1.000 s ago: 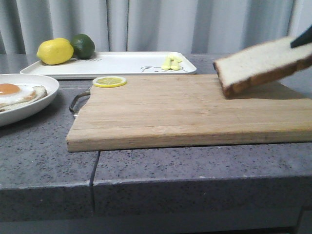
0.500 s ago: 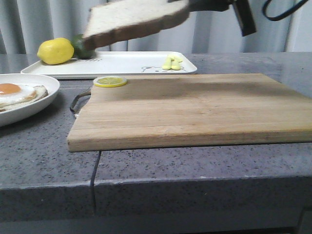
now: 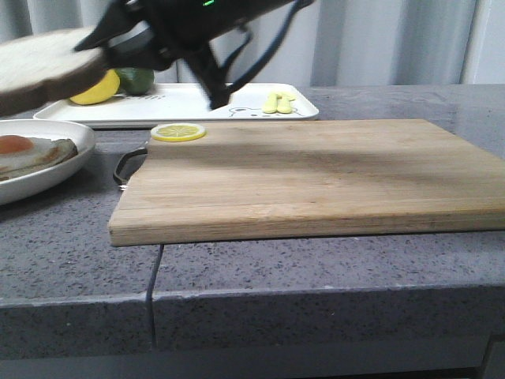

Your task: Place bread and move sandwich to tray

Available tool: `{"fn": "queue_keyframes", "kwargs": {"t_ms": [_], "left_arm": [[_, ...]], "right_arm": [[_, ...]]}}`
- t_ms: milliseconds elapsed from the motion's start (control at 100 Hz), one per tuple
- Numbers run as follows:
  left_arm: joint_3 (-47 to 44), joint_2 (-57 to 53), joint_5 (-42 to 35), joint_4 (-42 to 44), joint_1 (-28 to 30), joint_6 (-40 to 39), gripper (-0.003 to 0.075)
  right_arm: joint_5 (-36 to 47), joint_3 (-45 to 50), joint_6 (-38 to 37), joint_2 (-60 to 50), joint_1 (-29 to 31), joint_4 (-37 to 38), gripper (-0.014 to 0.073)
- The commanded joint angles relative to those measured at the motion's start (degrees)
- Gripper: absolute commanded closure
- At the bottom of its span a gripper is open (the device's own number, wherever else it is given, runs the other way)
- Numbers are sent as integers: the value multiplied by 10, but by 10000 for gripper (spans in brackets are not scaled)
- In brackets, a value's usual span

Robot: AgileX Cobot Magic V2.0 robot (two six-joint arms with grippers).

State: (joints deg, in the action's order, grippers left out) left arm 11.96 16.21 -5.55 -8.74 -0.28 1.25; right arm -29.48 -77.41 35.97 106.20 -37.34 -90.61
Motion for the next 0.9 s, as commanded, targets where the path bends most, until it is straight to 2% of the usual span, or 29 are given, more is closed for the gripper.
{"fn": "queue_keyframes", "kwargs": {"t_ms": [0,310,380,480,550,770,890], "left_arm": [[22,9,-46,-3,-3,-6,740],[22,9,-46,-4,-3,-6,740],[22,9,-46,-4,-3,-6,740],[22,9,-43,-4,-3,-6,740],[22,9,-42,-4,-3,-6,740],[23,9,-34,-5,-3,-6,739],[40,9,6,-5,-3,-6,739]], "right_arm": [[11,-42,13,-4,-20,-30,659],[31,-73,13,43,-37,-59,643],[33,-73,22,45,-37,-59,580],[30,-73,36,45,-37,-59,431],[23,-73,37,45,-37,-59,359],[33,-73,45,45,-33,-44,280],[31,-73,65,44,-27,-38,237]]}}
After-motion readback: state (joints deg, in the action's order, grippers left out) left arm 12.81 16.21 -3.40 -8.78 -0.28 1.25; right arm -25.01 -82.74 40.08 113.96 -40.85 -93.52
